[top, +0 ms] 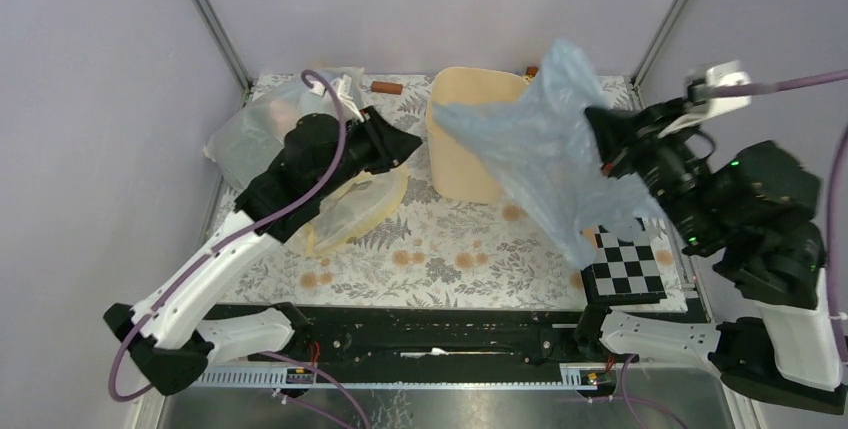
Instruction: Put the trash bags into the trash bin
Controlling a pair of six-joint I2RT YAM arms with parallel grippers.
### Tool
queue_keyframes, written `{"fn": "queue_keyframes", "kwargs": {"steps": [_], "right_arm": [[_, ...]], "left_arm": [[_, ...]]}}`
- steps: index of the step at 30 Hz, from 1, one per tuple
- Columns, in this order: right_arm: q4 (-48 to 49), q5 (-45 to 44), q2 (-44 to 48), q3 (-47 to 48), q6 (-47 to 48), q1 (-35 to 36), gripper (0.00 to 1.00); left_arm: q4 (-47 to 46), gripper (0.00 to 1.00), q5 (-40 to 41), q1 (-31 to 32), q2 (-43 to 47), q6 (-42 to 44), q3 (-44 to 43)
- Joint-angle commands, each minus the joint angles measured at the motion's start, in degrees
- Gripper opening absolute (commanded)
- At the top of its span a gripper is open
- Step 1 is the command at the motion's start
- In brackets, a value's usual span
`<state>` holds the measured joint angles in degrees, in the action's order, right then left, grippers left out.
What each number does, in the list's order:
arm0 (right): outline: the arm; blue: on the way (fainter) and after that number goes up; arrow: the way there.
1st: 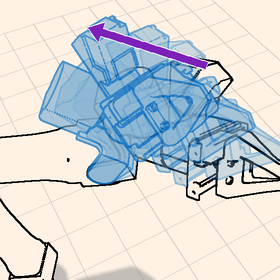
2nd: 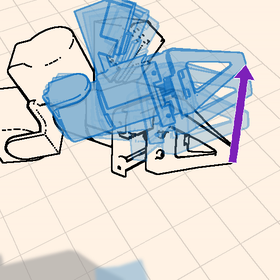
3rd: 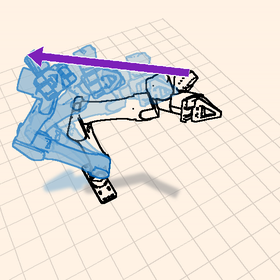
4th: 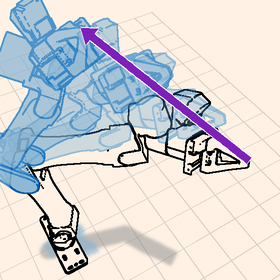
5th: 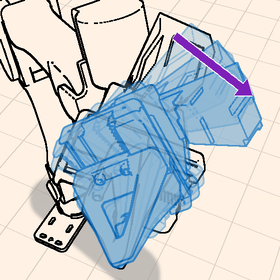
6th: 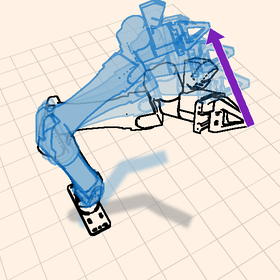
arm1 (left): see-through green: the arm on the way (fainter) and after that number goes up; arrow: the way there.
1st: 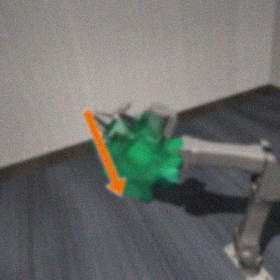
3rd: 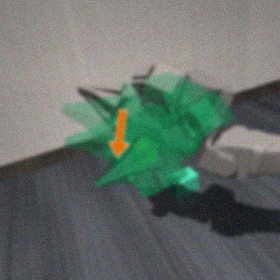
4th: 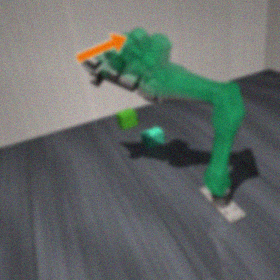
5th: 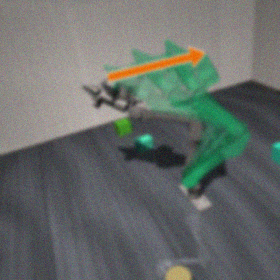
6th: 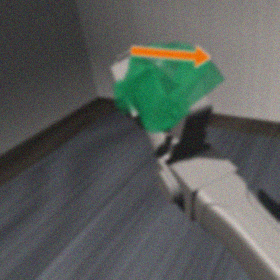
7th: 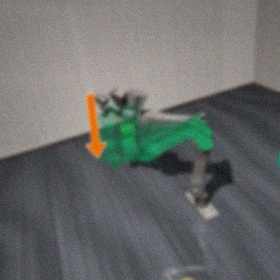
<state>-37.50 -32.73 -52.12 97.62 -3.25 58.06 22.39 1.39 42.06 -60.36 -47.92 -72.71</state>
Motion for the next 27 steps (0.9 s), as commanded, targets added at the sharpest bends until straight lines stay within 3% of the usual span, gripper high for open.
{"fn": "queue_keyframes", "kwargs": {"steps": [1, 3, 13, 21, 27], "right_arm": [[1.91, -8.78, -7.18, 8.3, 8.32, -0.1, 0.0], [5.26, -10.46, -10.01, 9.64, 11.75, -0.08, 0.0], [6.97, -8.19, -29.29, 18.06, 17.76, -2.23, 0.0], [-8.69, 5.51, -42.43, 30.75, 9.56, -12.51, 0.0], [-10.67, 14.32, -42.85, 28.93, 7.64, -17.09, 0.0]], "left_arm": [[-3.36, 0.92, 4.91, -2.43, -4.29, 15.52, -3.29], [-4.32, 0.99, 4.33, -4.41, -6.81, 16.5, -4.11], [-10.33, 0.99, -4.85, -10.63, -21.71, 15.51, -11.71], [-6.02, 0.87, -4.76, -13.27, -31.94, 16.23, -21.69], [-8.26, 0.79, -9.5, -13.33, -36.8, 15.55, -21.62]]}}
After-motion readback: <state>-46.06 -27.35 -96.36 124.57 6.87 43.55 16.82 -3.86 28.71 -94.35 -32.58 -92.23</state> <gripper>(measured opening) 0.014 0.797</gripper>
